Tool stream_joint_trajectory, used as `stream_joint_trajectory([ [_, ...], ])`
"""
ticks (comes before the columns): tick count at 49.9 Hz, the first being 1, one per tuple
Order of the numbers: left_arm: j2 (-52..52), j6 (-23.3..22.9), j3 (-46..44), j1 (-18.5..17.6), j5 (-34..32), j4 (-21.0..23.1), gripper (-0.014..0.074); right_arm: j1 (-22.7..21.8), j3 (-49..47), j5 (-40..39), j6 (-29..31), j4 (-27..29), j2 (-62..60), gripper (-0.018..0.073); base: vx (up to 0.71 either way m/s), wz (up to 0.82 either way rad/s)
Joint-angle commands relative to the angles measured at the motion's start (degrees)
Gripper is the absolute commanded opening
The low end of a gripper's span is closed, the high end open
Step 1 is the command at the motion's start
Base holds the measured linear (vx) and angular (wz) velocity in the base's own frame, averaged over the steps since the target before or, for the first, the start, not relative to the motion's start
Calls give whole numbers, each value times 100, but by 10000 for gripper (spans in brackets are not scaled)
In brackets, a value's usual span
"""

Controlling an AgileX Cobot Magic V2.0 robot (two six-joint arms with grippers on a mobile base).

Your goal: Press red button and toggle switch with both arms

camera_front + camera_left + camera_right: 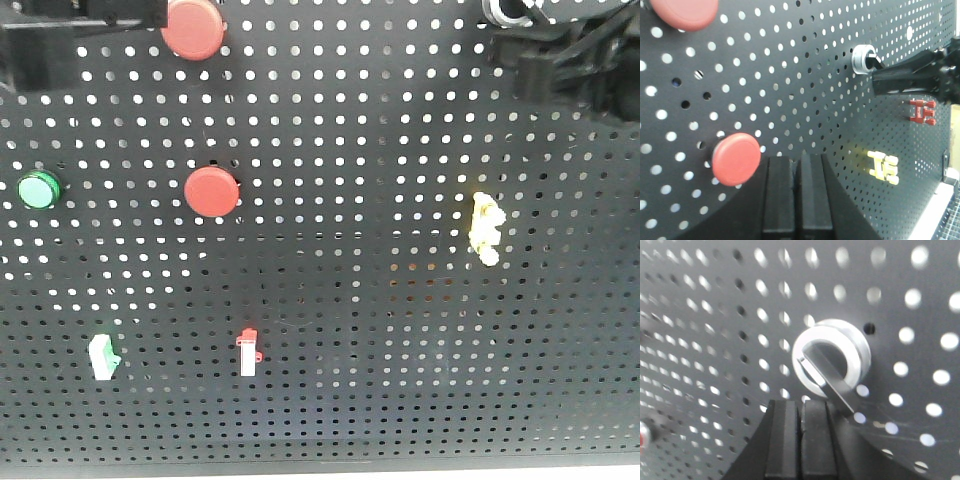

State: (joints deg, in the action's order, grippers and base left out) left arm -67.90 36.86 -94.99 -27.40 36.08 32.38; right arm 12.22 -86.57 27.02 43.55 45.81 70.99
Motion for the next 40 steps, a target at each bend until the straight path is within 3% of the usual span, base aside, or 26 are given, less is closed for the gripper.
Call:
stream_joint_trajectory([
  [1,99,-50,-140,-3,-404,131,1,-107,-185,-1003,-107,-105,-97,-3,0,0],
  [14,99,-73,-140,3,-257,-159,1,-107,-179,-141,-330,-433,-283,-3,0,0],
  [27,112,-1545,-75,3,359,-1946,1,-107,840,-356,-998,-1359,-1244,-3,0,0],
  [32,286,-1701,412,3,363,-2386,1,-107,1560,-559,-998,-1582,-1859,-3,0,0],
  [40,1016,-1701,1975,3,-248,-2436,1,-107,2813,-849,-968,-1589,-2941,-3,0,0],
])
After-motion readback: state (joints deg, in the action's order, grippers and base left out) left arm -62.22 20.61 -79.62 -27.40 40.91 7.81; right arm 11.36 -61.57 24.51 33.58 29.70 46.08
